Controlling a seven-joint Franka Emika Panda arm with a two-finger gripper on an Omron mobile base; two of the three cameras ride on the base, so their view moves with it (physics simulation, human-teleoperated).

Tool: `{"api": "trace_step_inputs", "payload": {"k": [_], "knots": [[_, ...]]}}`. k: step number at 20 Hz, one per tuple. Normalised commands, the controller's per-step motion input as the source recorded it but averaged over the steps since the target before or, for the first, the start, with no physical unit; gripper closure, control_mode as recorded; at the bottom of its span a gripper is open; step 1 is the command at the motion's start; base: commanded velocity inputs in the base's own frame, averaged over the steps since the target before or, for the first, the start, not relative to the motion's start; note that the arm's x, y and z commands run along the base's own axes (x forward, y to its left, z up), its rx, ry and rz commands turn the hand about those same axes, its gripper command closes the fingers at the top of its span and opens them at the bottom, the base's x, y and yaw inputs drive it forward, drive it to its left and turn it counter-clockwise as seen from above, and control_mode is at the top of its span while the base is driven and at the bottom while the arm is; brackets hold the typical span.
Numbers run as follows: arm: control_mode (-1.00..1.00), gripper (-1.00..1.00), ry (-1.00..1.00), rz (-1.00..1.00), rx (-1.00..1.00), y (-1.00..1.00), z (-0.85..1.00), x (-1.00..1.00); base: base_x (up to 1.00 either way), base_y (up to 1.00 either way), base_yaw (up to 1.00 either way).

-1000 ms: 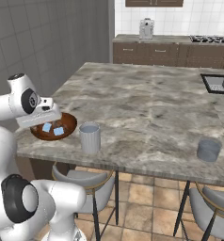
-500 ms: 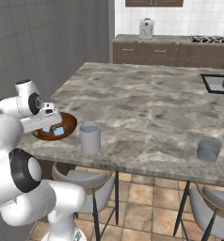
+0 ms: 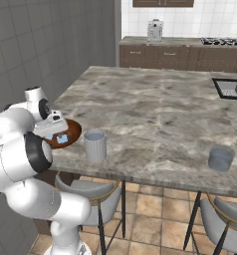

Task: There are four ice cubes in the ice bowl. Place two ice cubes in each glass of water.

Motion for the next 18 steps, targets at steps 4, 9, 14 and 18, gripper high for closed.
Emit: {"api": "trace_step_inputs", "payload": {"k": [4,9,14,18], "knots": [[-1.00,-1.00,0.00,0.00,-0.01,0.08,-0.33,0.22,0.00,0.00,0.00],[-1.00,-1.00,-0.03,0.00,0.00,0.00,-0.25,0.22,0.00,0.00,0.00],[-1.00,-1.00,-0.03,0.00,0.00,0.00,-0.21,0.40,0.00,0.00,0.00],[-1.00,-1.00,-0.01,0.00,0.00,0.08,-0.16,0.50,0.00,0.00,0.00]]}}
